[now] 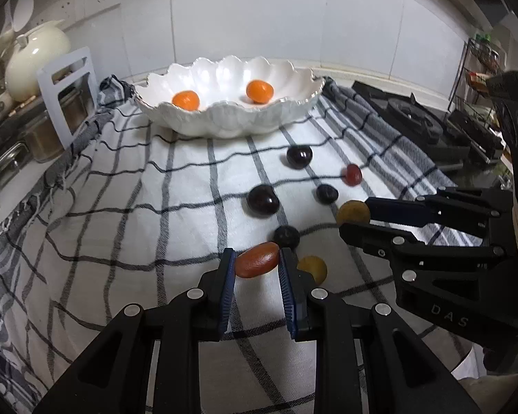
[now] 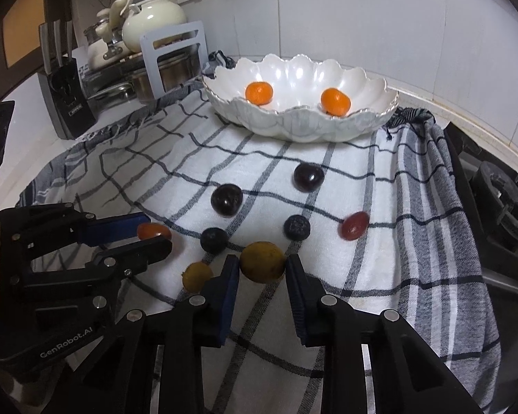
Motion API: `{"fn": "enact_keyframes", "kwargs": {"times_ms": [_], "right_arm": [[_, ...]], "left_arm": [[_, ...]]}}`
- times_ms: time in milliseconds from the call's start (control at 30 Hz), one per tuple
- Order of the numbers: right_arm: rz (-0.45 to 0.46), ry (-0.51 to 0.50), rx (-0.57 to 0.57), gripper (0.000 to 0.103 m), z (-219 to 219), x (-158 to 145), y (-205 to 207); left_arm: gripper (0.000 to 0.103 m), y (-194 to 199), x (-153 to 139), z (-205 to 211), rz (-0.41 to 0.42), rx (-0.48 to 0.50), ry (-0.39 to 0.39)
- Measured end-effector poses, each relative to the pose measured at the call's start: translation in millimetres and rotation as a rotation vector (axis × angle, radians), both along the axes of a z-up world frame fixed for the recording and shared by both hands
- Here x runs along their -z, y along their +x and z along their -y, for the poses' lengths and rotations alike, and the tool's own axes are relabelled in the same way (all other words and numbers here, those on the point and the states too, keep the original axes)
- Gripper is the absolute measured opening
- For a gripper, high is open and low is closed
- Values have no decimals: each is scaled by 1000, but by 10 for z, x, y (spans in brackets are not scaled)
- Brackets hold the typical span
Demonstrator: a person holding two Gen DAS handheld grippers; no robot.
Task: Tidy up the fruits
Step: 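Grasp the red date with the left tool while the right tool grasps a yellow-brown fruit, then carry the date and yellow fruit over the bowl and release them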
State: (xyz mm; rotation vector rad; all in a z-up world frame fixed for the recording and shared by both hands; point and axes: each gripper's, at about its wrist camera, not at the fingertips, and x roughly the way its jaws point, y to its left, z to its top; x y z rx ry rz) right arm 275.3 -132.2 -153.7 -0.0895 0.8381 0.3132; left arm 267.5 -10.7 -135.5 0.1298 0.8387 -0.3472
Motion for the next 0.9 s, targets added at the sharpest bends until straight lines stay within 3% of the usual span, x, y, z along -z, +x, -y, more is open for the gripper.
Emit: {"fn": "enact_keyframes", "kwargs": {"times_ms": [900], "right_arm": [[255, 43, 35, 30, 144, -834, -32]], "left_arm": [[26, 10, -838, -70, 227, -85, -84]]}}
